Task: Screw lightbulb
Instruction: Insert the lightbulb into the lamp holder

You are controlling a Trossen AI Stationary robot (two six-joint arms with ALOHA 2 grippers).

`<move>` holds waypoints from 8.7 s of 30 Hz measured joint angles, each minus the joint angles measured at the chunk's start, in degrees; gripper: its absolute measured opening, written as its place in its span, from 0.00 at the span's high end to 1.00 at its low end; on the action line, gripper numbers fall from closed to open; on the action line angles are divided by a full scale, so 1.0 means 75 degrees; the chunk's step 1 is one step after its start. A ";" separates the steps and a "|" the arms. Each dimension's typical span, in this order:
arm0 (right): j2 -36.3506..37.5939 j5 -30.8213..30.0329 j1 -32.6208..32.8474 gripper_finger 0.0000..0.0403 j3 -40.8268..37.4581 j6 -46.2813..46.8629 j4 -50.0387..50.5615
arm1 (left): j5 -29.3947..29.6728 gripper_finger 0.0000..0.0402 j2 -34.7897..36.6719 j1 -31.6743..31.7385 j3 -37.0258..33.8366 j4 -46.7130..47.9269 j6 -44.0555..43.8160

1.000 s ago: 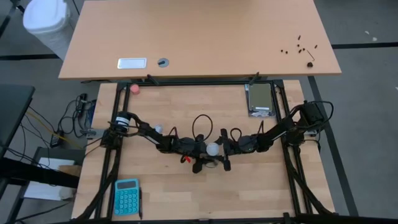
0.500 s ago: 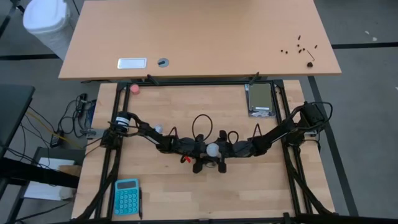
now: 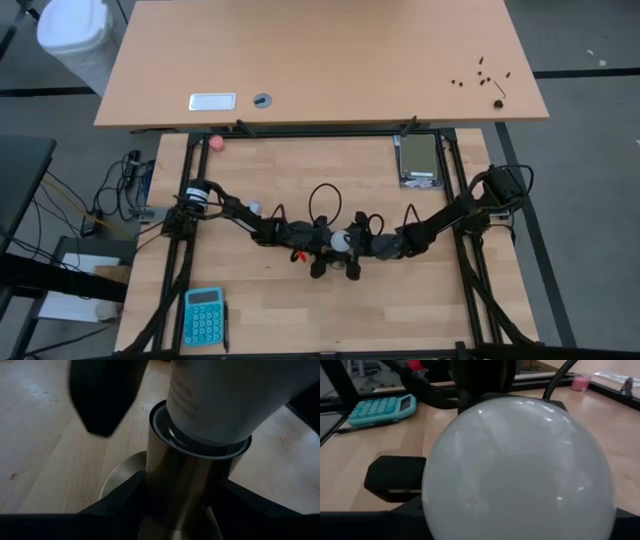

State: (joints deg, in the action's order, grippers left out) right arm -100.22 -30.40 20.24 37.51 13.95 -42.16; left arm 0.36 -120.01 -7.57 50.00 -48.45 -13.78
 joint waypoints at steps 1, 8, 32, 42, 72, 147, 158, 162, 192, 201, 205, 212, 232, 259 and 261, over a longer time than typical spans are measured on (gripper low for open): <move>0.0000 -0.0063 0.0017 0.36 0.0004 0.0011 0.0004 | 0.0007 0.47 0.0000 0.0000 0.0000 0.0003 -0.0002; 0.0000 -0.0288 0.0048 0.36 0.0004 0.0322 0.0264 | 0.0329 0.47 0.0000 0.0000 -0.0003 0.0044 0.0000; 0.0573 0.0057 -0.0209 0.13 0.0004 -0.0272 0.1336 | 0.0667 0.47 0.0000 -0.0012 -0.0003 0.0052 0.0000; 0.1011 0.0602 -0.0207 0.13 0.0001 -0.0287 0.2696 | 0.0665 0.47 -0.0002 -0.0012 -0.0003 0.0052 0.0000; 0.1530 0.0863 0.0411 0.14 -0.0002 0.0464 0.3487 | 0.0851 0.47 0.0003 -0.0041 -0.0003 0.0186 -0.0107; 0.0253 -0.0713 0.0101 0.29 -0.0002 0.1003 0.1420 | 0.0883 0.47 0.0000 -0.0055 -0.0003 0.0189 0.0000; 0.0119 -0.1868 0.0232 0.29 0.0001 0.1150 0.1104 | 0.0888 0.47 -0.0003 -0.0055 -0.0006 0.0128 -0.0034; 0.0164 -0.1435 0.0374 0.29 0.0004 0.1009 0.1089 | 0.0895 0.47 -0.0009 -0.0055 -0.0012 0.0082 -0.0017; 0.1005 0.0504 -0.0388 0.31 0.0137 0.0191 0.2180 | 0.1201 0.47 -0.0009 -0.0149 -0.0009 0.0038 -0.0207; 0.1008 0.0997 -0.0706 0.31 0.0567 -0.0229 0.2555 | 0.1202 0.47 -0.0009 -0.0149 -0.0009 0.0029 -0.0178; 0.1048 0.1003 -0.0715 0.31 0.0602 -0.0351 0.2652 | 0.1201 0.47 -0.0009 -0.0149 -0.0009 0.0041 -0.0181; 0.1612 0.0846 -0.0646 0.31 0.0608 -0.0490 0.2712 | 0.1204 0.47 -0.0007 -0.0149 -0.0006 0.0047 -0.0181; 0.1504 0.1669 -0.0851 0.26 0.0608 -0.0453 0.2852 | 0.1207 0.47 -0.0006 -0.0149 -0.0006 0.0000 -0.0192; 0.3663 0.0213 0.0305 0.16 -0.0060 0.1239 0.5251 | 0.1203 0.47 0.0000 -0.0149 -0.0005 0.0062 0.0009; 0.3546 0.0335 0.0411 0.16 -0.0251 0.1420 0.5222 | 0.1208 0.47 0.0000 -0.0149 -0.0004 0.0061 0.0009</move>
State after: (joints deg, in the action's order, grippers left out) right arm -73.63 -27.89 23.32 35.63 24.60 -2.99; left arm 9.42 -120.01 -8.69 49.96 -47.99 -13.72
